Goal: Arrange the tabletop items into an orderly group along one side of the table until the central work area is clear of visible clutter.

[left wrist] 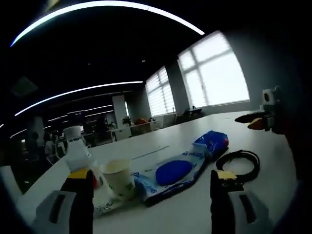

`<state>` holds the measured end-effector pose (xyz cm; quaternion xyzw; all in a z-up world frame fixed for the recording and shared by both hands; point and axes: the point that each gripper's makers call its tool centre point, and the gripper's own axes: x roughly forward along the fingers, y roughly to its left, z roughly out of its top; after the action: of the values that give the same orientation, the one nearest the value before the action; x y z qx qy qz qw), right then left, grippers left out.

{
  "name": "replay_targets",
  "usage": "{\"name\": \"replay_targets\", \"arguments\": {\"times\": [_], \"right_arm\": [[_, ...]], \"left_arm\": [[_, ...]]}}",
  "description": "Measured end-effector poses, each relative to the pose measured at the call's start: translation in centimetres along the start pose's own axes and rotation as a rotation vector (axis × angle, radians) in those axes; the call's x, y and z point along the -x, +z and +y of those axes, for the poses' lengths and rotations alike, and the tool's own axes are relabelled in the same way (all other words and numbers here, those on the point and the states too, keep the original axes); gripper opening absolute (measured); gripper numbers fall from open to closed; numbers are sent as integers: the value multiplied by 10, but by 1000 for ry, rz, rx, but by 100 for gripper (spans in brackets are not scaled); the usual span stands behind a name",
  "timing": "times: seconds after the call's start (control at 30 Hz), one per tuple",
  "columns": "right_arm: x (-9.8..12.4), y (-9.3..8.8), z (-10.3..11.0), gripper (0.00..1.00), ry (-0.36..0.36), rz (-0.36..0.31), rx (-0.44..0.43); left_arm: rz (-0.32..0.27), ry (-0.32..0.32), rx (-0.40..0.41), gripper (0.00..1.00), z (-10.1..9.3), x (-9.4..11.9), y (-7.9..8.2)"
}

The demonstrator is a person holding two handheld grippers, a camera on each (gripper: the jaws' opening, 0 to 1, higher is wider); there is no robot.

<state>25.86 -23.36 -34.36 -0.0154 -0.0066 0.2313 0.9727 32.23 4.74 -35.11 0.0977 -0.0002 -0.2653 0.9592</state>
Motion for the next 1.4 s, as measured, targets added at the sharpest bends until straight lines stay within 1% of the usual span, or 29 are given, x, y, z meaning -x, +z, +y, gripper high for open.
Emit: {"name": "replay_targets", "arguments": {"times": [0.03, 0.1, 0.23, 0.37, 0.43, 0.53, 0.6, 0.63, 0.67, 0.73, 0.77, 0.83, 0.9, 1.0, 1.03, 1.1, 1.13, 1.2, 1.23, 1.3, 1.33, 1.4], "right_arm": [[1, 0, 0, 71, -2, 1, 13], [5, -3, -1, 71, -14, 12, 24], [10, -5, -1, 71, -13, 13, 8], [10, -5, -1, 71, -12, 14, 7], [11, -5, -1, 71, -28, 10, 12], [12, -5, -1, 71, -33, 7, 12], [14, -3, 2, 71, -26, 0, 7], [16, -2, 7, 71, -15, -7, 3], [17, -2, 9, 71, -11, -10, 2], [19, -3, 13, 71, 3, -10, -21], [20, -5, 16, 71, 9, -8, -28], [24, -8, 20, 71, 14, -5, -35], [28, -9, 21, 71, 11, -4, -35], [37, -9, 23, 69, 12, -9, -25], [39, -9, 24, 69, 13, -13, -24], [43, -9, 25, 69, 20, -15, -33], [43, -10, 25, 70, 19, -14, -38], [44, -11, 25, 70, 19, -13, -40], [44, -14, 24, 69, 16, -8, -43], [45, -18, 27, 68, 30, -4, -38], [46, -20, 28, 68, 33, -6, -39], [48, -24, 28, 68, 26, 0, -22]], "left_arm": [[-8, 19, 5, 100, 4, 4, 2], [-38, 62, -13, 100, 14, 15, 7], [-52, 74, -5, 100, 20, 28, 12], [-53, 76, -6, 100, 20, 29, 12], [-55, 97, -7, 100, 22, 38, 13], [-50, 99, -14, 100, 22, 42, 11], [-40, 103, -12, 100, 23, 47, 6], [-38, 103, -10, 99, 24, 48, 5], [-29, 121, 15, 99, 28, 57, -5], [-12, 141, 45, 99, 32, 58, -19], [15, 133, 47, 99, 30, 58, -30], [31, 130, 65, 99, 28, 60, -38], [22, 123, 79, 99, 25, 63, -37], [31, 121, -9, 99, 17, 73, -35], [37, 120, -16, 99, 16, 74, -36], [33, 120, -11, 99, 16, 78, -35], [19, 116, 13, 99, 15, 79, -34], [3, 112, 32, 98, 15, 80, -31], [-60, 122, 21, 97, 16, 80, -25], [-44, 118, 24, 97, 14, 78, -31], [-21, 112, 47, 97, 12, 78, -36], [-17, 103, 59, 97, 10, 77, -40]]}}
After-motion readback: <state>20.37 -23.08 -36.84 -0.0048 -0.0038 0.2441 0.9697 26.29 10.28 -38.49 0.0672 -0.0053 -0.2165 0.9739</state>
